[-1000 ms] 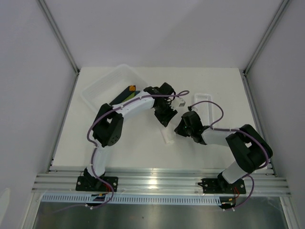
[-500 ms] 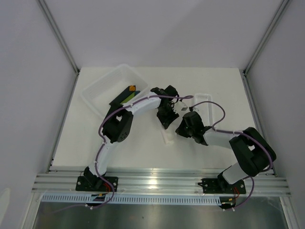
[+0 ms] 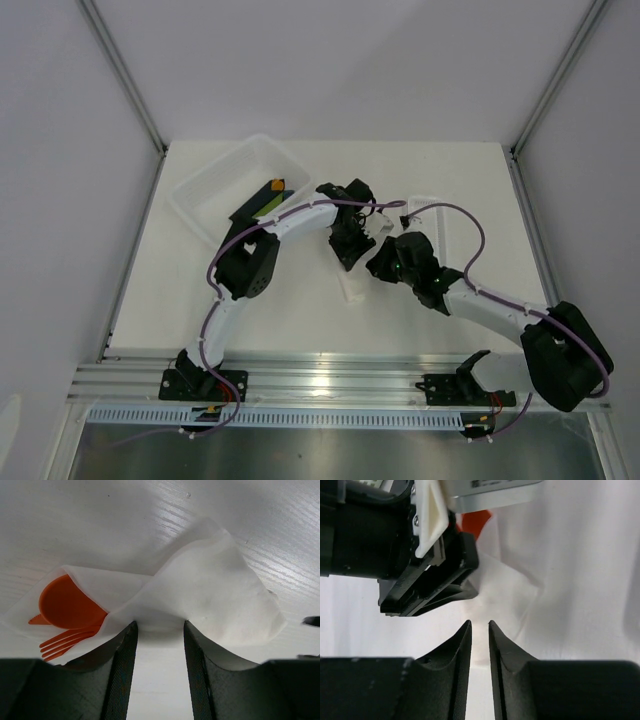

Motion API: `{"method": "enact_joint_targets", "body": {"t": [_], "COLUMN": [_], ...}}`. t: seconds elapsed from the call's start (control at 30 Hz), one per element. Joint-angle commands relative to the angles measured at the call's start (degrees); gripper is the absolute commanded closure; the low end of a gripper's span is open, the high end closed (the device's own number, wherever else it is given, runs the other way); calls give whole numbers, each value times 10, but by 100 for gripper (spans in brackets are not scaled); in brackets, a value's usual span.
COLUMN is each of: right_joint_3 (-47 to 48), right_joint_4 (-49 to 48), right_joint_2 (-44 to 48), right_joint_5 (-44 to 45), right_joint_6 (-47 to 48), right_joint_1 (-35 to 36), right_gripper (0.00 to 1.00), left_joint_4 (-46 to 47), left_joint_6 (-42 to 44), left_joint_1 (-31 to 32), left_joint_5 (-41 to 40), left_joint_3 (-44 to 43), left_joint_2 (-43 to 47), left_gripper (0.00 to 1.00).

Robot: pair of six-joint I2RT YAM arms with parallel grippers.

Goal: Place the utensils on the paper napkin and roll it up

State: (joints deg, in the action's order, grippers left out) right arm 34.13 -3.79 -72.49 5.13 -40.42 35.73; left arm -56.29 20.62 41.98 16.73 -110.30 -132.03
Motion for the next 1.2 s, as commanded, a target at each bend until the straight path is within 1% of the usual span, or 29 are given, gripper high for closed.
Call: {"method": "enact_joint_targets", "body": {"t": [0.0, 0.03, 0.13, 0.23, 0.3, 0.43, 0.47, 0.53, 0.7, 0.83, 0.9, 0.93, 0.97, 1.17], "right_joint_3": [-4, -4, 1, 1, 3, 4, 3, 6, 5, -12, -10, -10, -10, -10], "right_joint_4": [-67, -94, -133, -150, -149, -110, -106, -103, -102, -111, -94, -87, -82, -69], "right_joint_2": [-38, -62, -110, -138, -148, -161, -165, -174, -214, -213, -212, -212, -213, -221], "right_joint_5": [-58, -69, -109, -127, -124, -78, -73, -81, -84, -86, -67, -58, -53, -51], "right_joint_6": [20, 20, 22, 24, 25, 23, 24, 27, 16, 11, 14, 12, 11, -6], "right_joint_1": [0, -2, -11, -18, -22, -21, -21, -22, -22, -18, -14, -14, -14, -17], "right_gripper": [76, 76, 75, 74, 71, 64, 61, 59, 59, 59, 61, 65, 66, 66], "left_joint_4": [-10, -10, -10, -10, -9, -9, -9, -9, -10, -6, -3, -3, 0, 15], "left_joint_6": [14, 13, 13, 13, 13, 13, 13, 13, 10, 1, -3, -7, -13, -53], "left_joint_1": [-2, -2, -2, -2, -2, -2, -2, -2, -3, -10, -15, -16, -19, -45], "left_joint_5": [-8, -8, -7, -6, -6, -6, -6, -6, -9, 1, 7, 12, 14, 32], "left_joint_3": [-11, -9, -8, -8, -9, -10, -10, -8, -9, -4, -10, -10, -11, -15], "left_joint_2": [-12, -10, -12, -10, -11, -11, -11, -11, -10, -9, -6, -3, 0, 59], "left_gripper": [53, 53, 53, 53, 52, 52, 52, 52, 52, 51, 49, 47, 45, 36]}}
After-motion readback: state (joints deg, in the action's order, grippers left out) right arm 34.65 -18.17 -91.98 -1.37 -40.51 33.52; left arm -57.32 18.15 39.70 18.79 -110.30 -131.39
